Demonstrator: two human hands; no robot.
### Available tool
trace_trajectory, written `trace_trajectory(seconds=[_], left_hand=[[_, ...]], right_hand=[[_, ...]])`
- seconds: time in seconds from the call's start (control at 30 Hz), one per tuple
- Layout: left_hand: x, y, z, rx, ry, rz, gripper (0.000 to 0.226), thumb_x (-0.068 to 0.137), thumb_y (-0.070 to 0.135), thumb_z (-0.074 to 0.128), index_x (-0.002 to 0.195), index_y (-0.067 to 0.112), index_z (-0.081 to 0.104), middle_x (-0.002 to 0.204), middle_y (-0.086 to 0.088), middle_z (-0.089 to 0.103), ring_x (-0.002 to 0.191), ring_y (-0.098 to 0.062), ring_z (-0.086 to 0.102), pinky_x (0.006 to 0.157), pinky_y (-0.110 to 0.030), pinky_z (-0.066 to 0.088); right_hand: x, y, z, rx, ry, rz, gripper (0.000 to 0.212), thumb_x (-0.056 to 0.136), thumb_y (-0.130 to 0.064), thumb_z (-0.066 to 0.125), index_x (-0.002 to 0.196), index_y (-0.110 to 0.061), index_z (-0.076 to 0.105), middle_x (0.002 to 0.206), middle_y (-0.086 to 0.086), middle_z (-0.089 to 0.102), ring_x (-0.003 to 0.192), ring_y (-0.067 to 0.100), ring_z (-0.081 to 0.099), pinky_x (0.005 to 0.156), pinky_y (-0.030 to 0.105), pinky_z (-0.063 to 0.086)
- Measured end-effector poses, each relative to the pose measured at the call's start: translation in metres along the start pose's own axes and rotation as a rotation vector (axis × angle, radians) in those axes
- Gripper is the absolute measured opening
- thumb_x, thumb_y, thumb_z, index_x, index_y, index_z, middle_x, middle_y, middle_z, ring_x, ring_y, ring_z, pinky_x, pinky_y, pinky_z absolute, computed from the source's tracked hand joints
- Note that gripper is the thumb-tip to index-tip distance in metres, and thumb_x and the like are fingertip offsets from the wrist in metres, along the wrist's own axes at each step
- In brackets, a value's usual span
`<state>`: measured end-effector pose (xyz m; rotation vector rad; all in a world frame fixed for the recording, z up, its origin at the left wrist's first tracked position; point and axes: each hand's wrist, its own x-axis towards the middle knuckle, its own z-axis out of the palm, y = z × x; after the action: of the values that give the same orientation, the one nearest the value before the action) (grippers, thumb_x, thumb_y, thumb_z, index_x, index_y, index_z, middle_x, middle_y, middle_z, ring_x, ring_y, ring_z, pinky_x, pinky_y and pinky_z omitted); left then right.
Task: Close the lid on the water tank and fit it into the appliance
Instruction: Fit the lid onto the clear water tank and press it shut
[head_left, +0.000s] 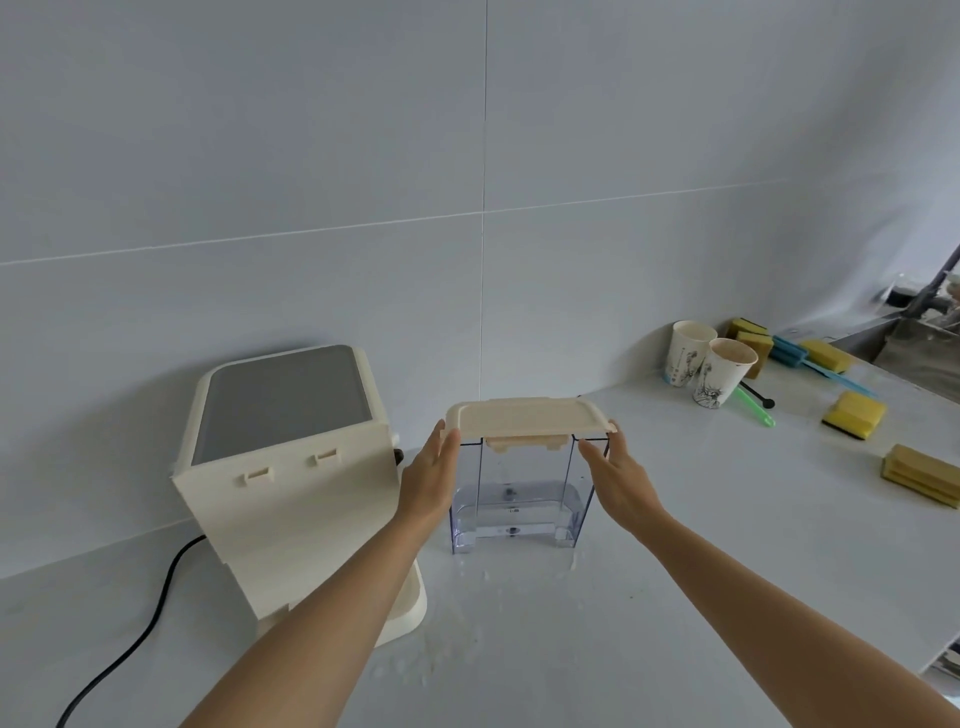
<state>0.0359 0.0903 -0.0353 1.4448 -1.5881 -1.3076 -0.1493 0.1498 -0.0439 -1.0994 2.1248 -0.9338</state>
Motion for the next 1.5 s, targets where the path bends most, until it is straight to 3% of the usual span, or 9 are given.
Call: trace_trajectory(seconds=[0.1,0.3,0.47,0.57,0.8,1.13,1.27,1.37,1.5], left_hand=[[-0.002,-0.001,0.001,0.013,0.003,-0.012,0.051,0.098,0.039,0.028,0.147,0.023,0.025,0.155,0.002,0.031,0.142,-0.019,0.027,0.112,-0.029,0.021],[-0.006,-0.003,0.004,0.05,-0.009,-0.005,0.05,0.099,0.038,0.024,0.147,0.026,0.025,0.15,-0.001,0.038,0.135,-0.023,0.036,0.099,-0.028,0.029],[-0.004,-0.001,0.004,0.027,-0.024,-0.07,0.058,0.097,0.043,0.026,0.15,0.023,0.012,0.158,-0.001,0.022,0.143,-0.023,0.023,0.113,-0.035,0.021],[-0.002,0.004,0.002,-0.043,-0.01,-0.111,0.062,0.096,0.045,0.029,0.15,0.023,0.007,0.157,-0.003,0.021,0.143,-0.025,0.023,0.112,-0.037,0.022],[0.012,0.025,-0.002,-0.199,-0.058,-0.27,0.079,0.09,0.045,0.046,0.15,0.023,0.0,0.159,-0.002,0.013,0.145,-0.025,0.018,0.114,-0.042,0.019],[0.02,0.021,0.007,-0.21,-0.069,-0.511,0.084,0.08,0.048,0.059,0.146,0.013,0.02,0.152,-0.011,0.028,0.136,-0.031,0.032,0.108,-0.044,0.03],[0.021,0.023,0.01,-0.28,-0.094,-0.547,0.075,0.082,0.049,0.056,0.143,0.016,0.026,0.15,-0.014,0.03,0.108,-0.033,0.045,0.091,-0.043,0.04],[0.026,0.022,0.011,-0.349,-0.078,-0.524,0.072,0.084,0.043,0.057,0.143,0.013,0.028,0.15,-0.012,0.03,0.13,-0.032,0.04,0.106,-0.038,0.035],[0.028,0.023,0.013,-0.358,-0.033,-0.489,0.063,0.087,0.035,0.056,0.141,0.013,0.034,0.146,-0.012,0.034,0.135,-0.03,0.036,0.109,-0.035,0.033]], right_hand=[[-0.001,0.002,0.0,0.029,0.011,0.009,0.057,0.093,-0.037,0.032,0.145,-0.018,0.016,0.123,0.02,0.053,0.099,0.03,0.049,0.08,0.038,0.037],[-0.006,0.008,-0.002,0.028,-0.014,0.018,0.053,0.094,-0.035,0.03,0.142,-0.016,0.021,0.076,0.001,0.046,0.083,0.025,0.046,0.073,0.034,0.036],[-0.005,0.004,-0.009,0.044,-0.022,0.016,0.057,0.094,-0.037,0.031,0.145,-0.015,0.018,0.117,0.017,0.051,0.106,0.032,0.048,0.09,0.042,0.038],[-0.001,-0.002,-0.017,0.1,-0.016,0.014,0.063,0.093,-0.04,0.033,0.147,-0.015,0.011,0.147,0.017,0.037,0.132,0.035,0.035,0.105,0.044,0.03],[0.027,-0.026,-0.03,0.237,-0.018,0.016,0.068,0.09,-0.039,0.043,0.147,-0.018,0.013,0.155,0.012,0.023,0.14,0.031,0.025,0.111,0.043,0.024],[0.058,-0.04,-0.019,0.225,-0.135,0.07,0.054,0.085,-0.031,0.057,0.135,-0.019,0.041,0.14,0.009,0.042,0.11,0.023,0.043,0.085,0.036,0.037],[0.061,-0.036,-0.019,0.148,-0.156,0.056,0.042,0.083,-0.024,0.059,0.121,-0.007,0.054,0.11,0.009,0.054,0.094,0.022,0.046,0.077,0.034,0.039],[0.061,-0.033,-0.019,0.127,-0.155,0.03,0.037,0.082,-0.026,0.059,0.112,-0.004,0.058,0.099,0.007,0.053,0.089,0.022,0.048,0.071,0.033,0.04],[0.06,-0.03,-0.02,0.11,-0.147,0.018,0.027,0.08,-0.029,0.063,0.094,-0.007,0.059,0.089,0.004,0.053,0.074,0.017,0.048,0.057,0.027,0.04]])
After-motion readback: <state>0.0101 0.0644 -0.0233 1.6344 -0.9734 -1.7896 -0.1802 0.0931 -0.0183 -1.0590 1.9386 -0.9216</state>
